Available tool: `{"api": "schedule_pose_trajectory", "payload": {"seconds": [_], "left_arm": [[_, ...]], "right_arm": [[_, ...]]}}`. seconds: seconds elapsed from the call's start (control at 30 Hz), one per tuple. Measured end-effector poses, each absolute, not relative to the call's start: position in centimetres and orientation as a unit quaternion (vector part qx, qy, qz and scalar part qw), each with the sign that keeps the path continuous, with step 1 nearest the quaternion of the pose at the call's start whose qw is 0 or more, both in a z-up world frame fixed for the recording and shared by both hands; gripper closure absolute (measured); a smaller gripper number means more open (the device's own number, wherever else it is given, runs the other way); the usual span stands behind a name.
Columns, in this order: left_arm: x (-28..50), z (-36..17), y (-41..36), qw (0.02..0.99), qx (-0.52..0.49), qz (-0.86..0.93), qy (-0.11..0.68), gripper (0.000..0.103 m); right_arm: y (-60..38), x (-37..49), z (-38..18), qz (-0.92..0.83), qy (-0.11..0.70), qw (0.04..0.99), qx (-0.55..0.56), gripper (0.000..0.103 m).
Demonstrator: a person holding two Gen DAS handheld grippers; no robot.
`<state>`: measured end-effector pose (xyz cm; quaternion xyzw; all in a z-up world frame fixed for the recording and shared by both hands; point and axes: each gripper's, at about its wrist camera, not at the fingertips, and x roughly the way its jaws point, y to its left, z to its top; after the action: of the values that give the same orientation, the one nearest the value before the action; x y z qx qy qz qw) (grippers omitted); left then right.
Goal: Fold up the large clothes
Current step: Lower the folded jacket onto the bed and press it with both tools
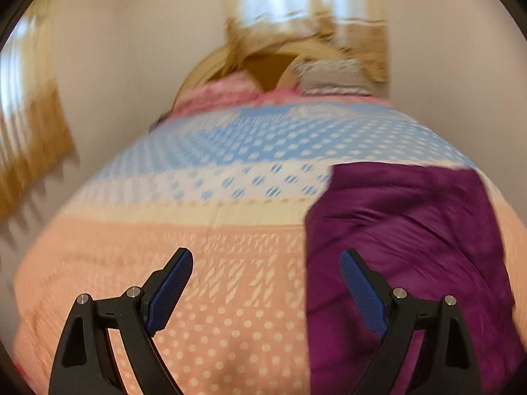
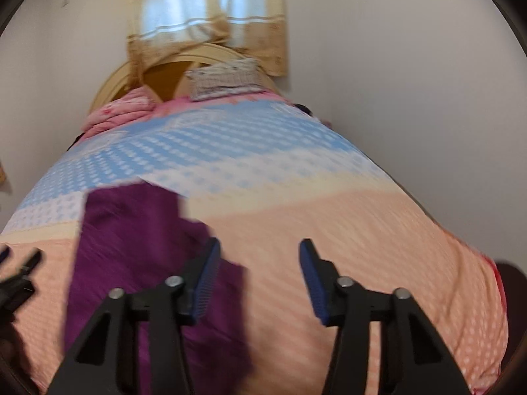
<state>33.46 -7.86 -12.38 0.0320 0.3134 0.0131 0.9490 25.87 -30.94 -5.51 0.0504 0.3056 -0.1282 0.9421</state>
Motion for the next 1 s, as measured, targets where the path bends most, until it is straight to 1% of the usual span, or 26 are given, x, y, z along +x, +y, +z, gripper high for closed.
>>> {"api": "schedule_pose_trajectory", "payload": {"seconds": [0.1,0.2,0.3,0.5,0.6,0.83,1.0], "left_arm": [[35.4,-12.8,-7.7,0.943,-0.012,0.019,0.331,0.012],[36.1,-12.7,-8.4,0.943,-0.019,0.017,0.331,0.012],[37.5,-13.0,-9.7,0.943,-0.022,0.002,0.331,0.012],[39.5,-14.6,-12.6,0.935,-0.022,-0.056,0.351,0.012],[39.3,-16.5,-15.4,0.927,0.014,-0.073,0.368,0.012],[38.7,-18.3,-17.6,0.933,0.033,-0.075,0.349,0.01],[39.6,-19.5,-16.7,0.924,-0.009,-0.096,0.37,0.006]], "right_arm": [[-27.9,29.2,-5.3,-0.114,0.321,0.939,0.055,0.058],[-26.2,32.2,-6.5,-0.115,0.323,0.937,0.06,0.059],[-27.1,33.3,-9.5,-0.115,0.334,0.932,0.085,0.068],[-30.0,30.8,-14.6,-0.14,0.37,0.912,0.11,0.069],[-30.5,29.3,-16.1,-0.148,0.369,0.912,0.105,0.069],[-32.0,28.8,-17.3,-0.147,0.36,0.912,0.129,0.069],[-32.6,28.7,-18.3,-0.141,0.353,0.913,0.145,0.068]]}}
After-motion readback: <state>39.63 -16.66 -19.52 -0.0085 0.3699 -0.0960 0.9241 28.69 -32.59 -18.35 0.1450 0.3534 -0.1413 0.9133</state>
